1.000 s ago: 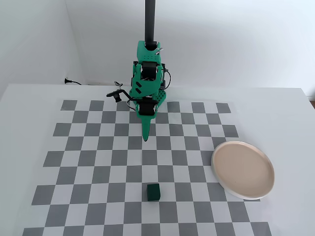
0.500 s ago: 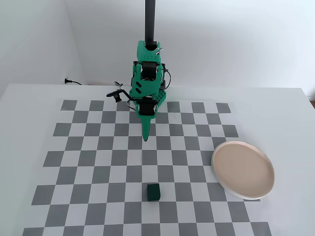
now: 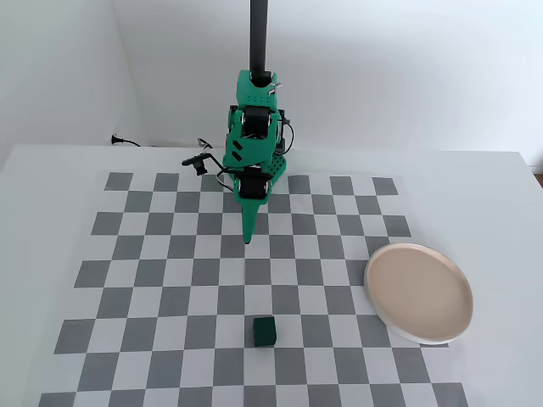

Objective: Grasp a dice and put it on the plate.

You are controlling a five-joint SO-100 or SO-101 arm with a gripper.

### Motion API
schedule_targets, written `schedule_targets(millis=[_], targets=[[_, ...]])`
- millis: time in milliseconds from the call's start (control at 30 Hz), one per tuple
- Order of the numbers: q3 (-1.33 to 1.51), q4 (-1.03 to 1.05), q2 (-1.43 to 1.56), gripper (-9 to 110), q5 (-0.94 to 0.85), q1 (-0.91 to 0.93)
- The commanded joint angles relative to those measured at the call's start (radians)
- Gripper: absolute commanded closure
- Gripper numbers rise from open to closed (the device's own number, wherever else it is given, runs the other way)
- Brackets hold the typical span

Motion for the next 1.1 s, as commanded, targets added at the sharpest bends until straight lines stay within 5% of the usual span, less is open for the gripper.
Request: schedule_targets(millis=[0,167,700,1067], targets=[[-0.04,-0.018,0.005,106,-0.147,0.063],[-0.049,-0.014,0.003,106,-0.278,0.1],[-0.018,-0.095,0.005,106,-1.135,0.107],[-0.018,-0.155,0.006,106,-1.44,0.023]])
